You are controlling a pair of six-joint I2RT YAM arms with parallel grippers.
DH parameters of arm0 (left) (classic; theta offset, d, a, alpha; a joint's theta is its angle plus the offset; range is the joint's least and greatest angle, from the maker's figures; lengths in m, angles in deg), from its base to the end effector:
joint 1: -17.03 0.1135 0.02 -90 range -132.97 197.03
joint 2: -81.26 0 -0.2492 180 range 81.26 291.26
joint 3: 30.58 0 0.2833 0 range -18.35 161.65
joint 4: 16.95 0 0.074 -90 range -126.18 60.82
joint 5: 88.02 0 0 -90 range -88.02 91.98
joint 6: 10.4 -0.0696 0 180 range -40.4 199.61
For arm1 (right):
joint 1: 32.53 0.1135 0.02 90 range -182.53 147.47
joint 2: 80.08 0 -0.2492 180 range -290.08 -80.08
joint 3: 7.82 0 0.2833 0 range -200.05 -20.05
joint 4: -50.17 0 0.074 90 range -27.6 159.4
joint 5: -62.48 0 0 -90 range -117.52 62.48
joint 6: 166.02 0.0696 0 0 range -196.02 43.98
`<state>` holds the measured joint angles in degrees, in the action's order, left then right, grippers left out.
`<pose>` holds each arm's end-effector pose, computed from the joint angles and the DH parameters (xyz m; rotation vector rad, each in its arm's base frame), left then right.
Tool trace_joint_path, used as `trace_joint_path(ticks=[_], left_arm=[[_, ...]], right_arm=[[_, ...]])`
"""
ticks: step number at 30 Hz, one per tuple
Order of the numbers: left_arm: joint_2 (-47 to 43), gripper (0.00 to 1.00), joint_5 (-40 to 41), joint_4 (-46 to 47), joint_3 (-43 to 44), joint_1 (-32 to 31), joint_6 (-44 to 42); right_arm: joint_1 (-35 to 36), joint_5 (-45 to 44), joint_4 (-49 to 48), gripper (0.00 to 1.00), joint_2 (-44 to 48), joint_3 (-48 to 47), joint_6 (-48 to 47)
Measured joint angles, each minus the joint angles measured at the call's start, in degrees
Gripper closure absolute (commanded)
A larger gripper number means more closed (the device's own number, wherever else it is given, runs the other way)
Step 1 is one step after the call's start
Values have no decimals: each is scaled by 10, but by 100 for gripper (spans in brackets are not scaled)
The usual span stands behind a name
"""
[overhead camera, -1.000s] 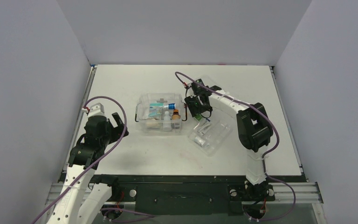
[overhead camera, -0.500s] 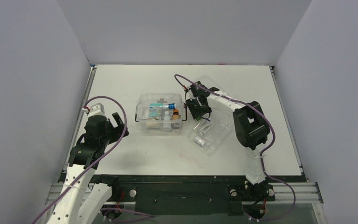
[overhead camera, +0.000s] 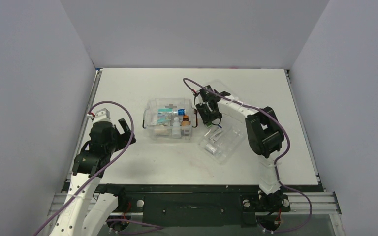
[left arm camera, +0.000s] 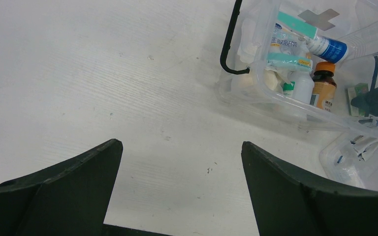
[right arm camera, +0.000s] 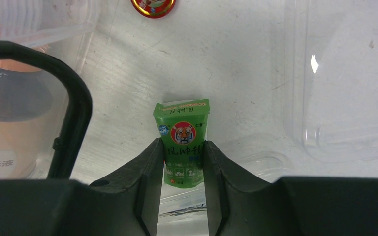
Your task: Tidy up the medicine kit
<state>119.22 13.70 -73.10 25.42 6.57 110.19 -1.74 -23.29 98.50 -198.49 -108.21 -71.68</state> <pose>0.2039 -0.0233 0.2668 -0.4976 2.1684 -0.1655 0.3973 0.2427 0.1137 -0.6516 2.6794 0.2713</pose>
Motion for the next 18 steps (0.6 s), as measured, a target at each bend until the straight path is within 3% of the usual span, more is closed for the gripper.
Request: trace_joint_path(ticks=[9, 18], left_arm=[[0, 9, 0, 0, 0, 1, 0], [-1, 10, -1, 0, 0, 1, 0]], right_arm=[[14, -25, 2, 79, 29, -2, 36], [14, -80, -22, 80, 177, 53, 106]])
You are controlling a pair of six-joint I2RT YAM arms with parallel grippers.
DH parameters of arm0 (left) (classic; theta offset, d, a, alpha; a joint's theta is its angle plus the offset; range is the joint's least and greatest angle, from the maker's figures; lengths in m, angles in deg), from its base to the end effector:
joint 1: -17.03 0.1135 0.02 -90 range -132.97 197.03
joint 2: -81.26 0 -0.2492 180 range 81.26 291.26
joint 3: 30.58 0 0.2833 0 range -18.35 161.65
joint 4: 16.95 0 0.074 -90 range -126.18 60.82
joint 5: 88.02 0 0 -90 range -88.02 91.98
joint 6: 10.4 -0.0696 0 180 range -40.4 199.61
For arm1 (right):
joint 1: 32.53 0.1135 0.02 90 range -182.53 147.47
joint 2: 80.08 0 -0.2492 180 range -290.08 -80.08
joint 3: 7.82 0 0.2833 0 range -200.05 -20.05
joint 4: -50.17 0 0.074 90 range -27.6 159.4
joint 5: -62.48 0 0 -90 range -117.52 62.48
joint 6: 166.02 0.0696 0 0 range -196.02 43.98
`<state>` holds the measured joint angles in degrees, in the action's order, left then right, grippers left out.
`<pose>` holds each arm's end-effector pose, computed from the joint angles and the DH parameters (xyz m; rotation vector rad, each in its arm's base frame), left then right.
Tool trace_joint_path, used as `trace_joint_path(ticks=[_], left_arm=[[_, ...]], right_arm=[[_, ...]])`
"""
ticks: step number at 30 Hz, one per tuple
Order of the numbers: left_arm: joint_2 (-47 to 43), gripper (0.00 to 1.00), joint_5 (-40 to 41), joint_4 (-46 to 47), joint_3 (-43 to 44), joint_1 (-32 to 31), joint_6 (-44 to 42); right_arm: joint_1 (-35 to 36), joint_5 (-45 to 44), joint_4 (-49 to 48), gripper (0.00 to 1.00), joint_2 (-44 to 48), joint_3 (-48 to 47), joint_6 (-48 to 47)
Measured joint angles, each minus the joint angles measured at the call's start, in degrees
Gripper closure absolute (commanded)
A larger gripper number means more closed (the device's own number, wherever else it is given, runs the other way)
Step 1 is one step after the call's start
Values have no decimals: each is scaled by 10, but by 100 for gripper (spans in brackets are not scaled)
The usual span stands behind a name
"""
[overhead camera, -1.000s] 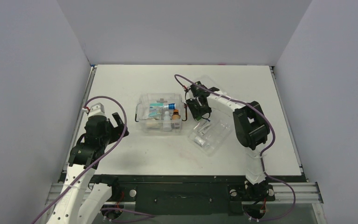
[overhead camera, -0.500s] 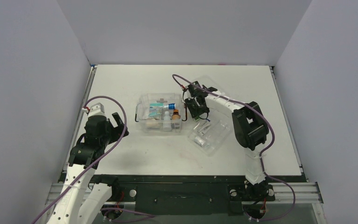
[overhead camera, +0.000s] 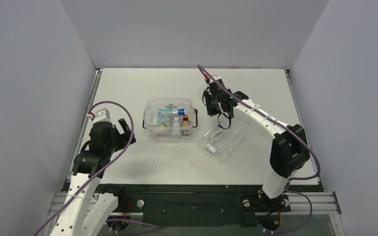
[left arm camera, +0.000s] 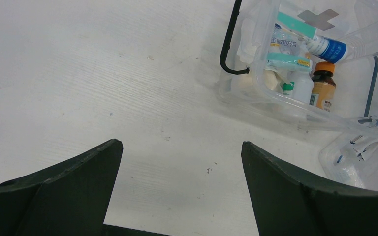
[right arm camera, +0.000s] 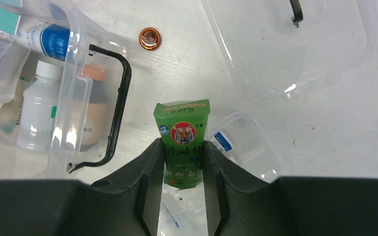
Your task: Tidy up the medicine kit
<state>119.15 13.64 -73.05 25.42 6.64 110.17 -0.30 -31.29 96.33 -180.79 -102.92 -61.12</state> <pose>0.2038 -0.0231 0.2671 -0.4978 2.1665 -0.1666 0.3721 0.2292 0.2180 -0.3472 2.4672 0.2700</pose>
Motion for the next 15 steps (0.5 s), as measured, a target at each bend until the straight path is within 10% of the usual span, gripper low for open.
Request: trace_joint_path(ticks=[15], left_arm=[[-3, 10, -6, 1, 0, 0, -1]], right_arm=[[13, -44, -26, 80, 204, 208, 78]])
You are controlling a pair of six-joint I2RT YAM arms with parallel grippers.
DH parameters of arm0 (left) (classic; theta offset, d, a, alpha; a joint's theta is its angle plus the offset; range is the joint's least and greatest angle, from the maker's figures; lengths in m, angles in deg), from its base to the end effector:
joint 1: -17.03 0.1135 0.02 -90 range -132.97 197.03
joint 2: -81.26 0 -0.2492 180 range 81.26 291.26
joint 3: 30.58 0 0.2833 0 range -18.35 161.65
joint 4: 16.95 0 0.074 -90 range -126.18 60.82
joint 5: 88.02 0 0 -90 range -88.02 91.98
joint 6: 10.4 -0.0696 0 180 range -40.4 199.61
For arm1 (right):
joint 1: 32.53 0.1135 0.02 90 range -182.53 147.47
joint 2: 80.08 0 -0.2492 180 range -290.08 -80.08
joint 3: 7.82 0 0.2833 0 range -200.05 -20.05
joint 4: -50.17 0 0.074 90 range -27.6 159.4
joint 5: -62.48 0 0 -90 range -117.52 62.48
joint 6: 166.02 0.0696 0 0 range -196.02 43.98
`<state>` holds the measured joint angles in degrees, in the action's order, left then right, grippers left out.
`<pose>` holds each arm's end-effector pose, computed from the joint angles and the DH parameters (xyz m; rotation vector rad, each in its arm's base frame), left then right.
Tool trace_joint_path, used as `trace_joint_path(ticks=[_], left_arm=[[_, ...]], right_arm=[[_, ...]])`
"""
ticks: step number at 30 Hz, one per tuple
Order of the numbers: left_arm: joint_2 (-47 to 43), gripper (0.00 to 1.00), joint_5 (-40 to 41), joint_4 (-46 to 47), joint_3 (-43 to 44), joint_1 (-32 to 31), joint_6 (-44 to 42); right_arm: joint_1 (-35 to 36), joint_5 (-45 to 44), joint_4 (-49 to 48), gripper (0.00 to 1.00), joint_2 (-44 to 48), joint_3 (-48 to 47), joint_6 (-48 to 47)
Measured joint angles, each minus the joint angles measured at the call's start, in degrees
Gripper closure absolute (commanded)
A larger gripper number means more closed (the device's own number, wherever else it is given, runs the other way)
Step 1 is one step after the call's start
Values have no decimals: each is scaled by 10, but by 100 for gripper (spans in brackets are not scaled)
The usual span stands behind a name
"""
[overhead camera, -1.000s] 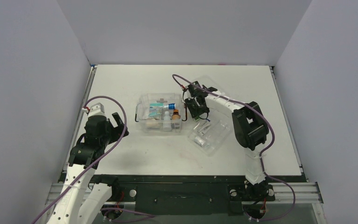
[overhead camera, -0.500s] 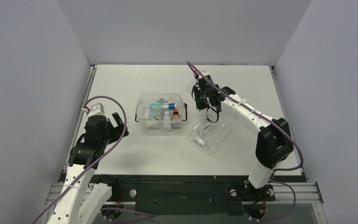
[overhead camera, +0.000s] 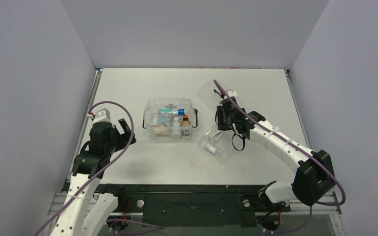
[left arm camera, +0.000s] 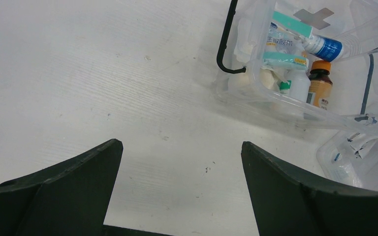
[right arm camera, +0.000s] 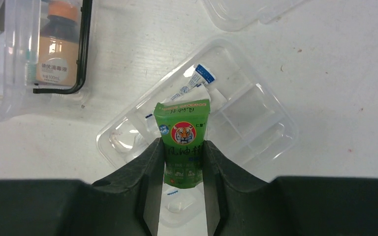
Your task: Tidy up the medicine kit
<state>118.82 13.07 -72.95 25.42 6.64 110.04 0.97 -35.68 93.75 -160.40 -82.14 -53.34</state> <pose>0.2031 -0.0236 0.2683 -0.4900 2.1631 -0.1790 0.2994 0.1863 0.2208 -0.1664 2.4370 0.2696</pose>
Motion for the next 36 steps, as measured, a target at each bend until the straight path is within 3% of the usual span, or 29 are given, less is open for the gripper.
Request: trace_joint_path(ticks=[8, 20, 28, 36], left_arm=[[-3, 10, -5, 0, 0, 0, -2], [-3, 10, -14, 3, 0, 0, -8], [-3, 10, -19, 3, 0, -1, -9], [-6, 10, -21, 3, 0, -4, -9]], right_arm=[[14, -5, -5, 80, 58, 66, 14], [128, 8, -5, 79, 85, 55, 5], [154, 14, 3, 78, 20, -86, 5], [157, 19, 28, 78, -137, -273, -12]])
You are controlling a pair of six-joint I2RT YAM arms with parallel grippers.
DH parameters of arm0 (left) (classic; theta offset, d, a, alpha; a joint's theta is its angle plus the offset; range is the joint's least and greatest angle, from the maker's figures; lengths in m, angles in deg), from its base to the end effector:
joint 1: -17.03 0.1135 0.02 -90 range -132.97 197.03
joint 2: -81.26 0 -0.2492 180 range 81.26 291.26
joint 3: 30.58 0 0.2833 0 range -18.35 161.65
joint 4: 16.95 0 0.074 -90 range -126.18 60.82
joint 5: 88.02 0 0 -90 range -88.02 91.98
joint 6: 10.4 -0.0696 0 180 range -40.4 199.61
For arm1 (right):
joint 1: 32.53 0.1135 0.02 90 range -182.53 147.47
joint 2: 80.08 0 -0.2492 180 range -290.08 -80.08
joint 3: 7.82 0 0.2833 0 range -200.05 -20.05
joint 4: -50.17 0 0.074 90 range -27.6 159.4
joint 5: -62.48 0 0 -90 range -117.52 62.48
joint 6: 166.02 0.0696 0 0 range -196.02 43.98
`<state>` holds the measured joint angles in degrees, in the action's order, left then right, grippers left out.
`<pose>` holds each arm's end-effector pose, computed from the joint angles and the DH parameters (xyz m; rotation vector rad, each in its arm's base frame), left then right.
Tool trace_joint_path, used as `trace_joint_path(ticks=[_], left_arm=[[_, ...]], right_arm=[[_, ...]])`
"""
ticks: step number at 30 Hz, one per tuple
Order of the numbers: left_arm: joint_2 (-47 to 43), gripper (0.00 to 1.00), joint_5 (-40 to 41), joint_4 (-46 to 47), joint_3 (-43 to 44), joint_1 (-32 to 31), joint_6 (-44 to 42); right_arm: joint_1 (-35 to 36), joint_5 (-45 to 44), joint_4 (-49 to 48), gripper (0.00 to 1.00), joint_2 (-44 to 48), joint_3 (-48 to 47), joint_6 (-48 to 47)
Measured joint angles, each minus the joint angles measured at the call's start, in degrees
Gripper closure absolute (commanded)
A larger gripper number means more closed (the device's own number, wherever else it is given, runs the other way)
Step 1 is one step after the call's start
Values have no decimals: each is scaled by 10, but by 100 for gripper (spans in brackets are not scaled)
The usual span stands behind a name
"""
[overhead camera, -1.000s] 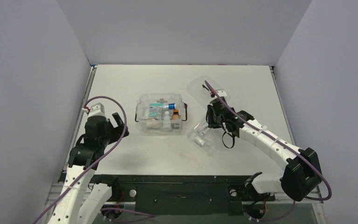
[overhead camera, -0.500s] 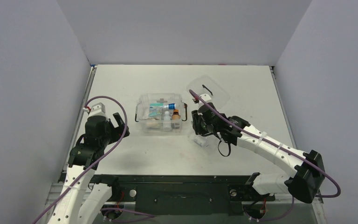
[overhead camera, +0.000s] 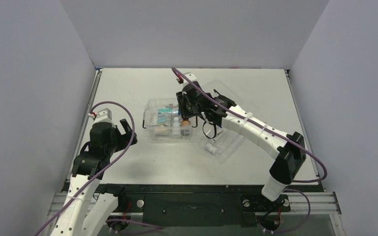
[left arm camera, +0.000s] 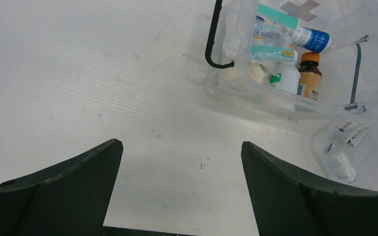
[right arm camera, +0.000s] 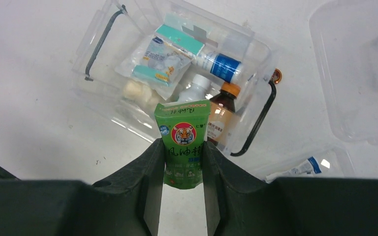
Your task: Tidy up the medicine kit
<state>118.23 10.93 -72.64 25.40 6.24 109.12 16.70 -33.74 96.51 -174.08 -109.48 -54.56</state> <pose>0.2017 -0.0274 0.2704 -0.4451 2.1654 -0.2198 0.2865 0.3207 0.3104 -0.4931 2.2445 0.5366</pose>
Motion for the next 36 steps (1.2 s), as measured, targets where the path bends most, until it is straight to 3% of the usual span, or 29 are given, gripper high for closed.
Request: trace_joint_path(ticks=[9, 26, 36], left_arm=[[-3, 10, -2, 0, 0, -5, -1], [-6, 10, -3, 2, 0, -9, -2], [-5, 10, -3, 4, 0, -9, -2]], right_arm=[[0, 8, 56, 78, -160, -153, -16], [-4, 16, 114, 74, -265, -175, -17], [-15, 22, 119, 60, -295, -185, -17]])
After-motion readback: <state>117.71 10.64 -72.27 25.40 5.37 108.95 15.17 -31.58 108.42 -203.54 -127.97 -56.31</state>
